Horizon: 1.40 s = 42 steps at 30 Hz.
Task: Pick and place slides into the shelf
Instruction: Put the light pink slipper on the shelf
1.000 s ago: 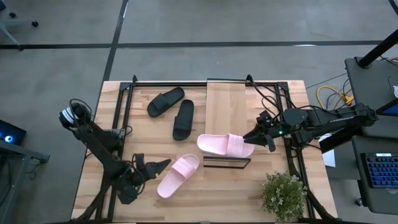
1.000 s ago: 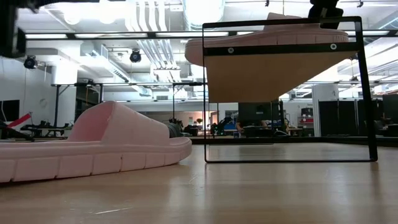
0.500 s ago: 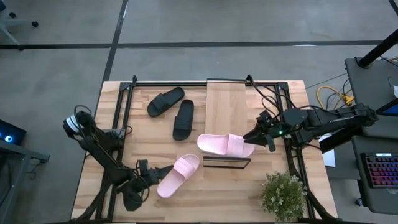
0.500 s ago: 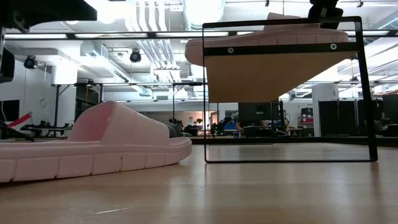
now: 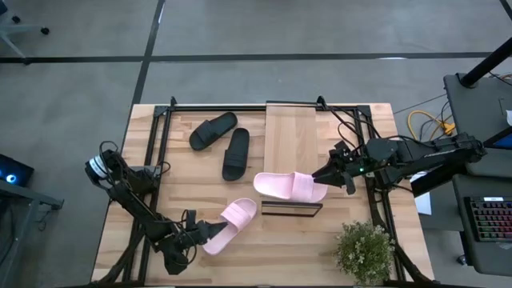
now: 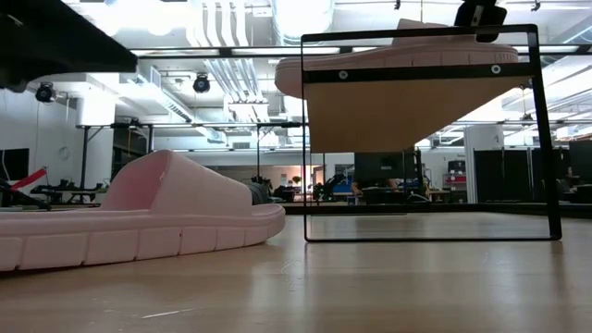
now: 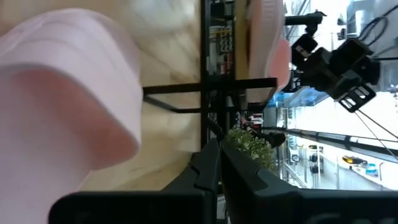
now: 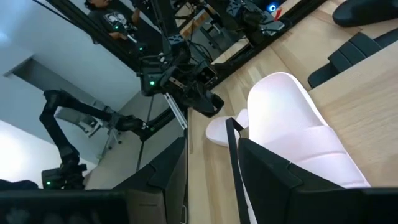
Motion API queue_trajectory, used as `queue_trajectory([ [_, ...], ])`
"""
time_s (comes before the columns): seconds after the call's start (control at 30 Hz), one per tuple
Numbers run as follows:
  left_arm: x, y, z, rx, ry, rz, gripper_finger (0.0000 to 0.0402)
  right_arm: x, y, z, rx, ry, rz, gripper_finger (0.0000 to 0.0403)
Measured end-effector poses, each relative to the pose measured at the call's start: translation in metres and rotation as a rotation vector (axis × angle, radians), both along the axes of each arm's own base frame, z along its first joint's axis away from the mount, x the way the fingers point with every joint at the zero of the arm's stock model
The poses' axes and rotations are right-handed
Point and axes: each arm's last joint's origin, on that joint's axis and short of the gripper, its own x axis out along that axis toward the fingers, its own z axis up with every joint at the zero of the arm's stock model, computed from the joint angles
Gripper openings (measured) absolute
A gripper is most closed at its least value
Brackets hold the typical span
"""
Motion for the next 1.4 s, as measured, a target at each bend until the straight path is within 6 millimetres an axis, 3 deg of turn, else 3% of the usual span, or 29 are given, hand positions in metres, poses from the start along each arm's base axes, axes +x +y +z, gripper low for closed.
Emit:
queue_trajectory([
  [0.67, 0.003, 0.007, -0.009, -0.035, 0.172, -0.123, 0.0000, 0.000, 0.000, 0.000, 0.014, 0.006, -0.004, 0.0137],
  [1.0, 0.005, 0.013, -0.013, 0.082, 0.250, -0.143, 0.0000, 0.000, 0.000, 0.000, 0.034, 0.005, -0.008, 0.0137],
  [1.4, 0.005, 0.013, -0.013, 0.107, 0.259, -0.156, 0.0000, 0.000, 0.000, 0.001, 0.034, 0.002, -0.008, 0.0137],
])
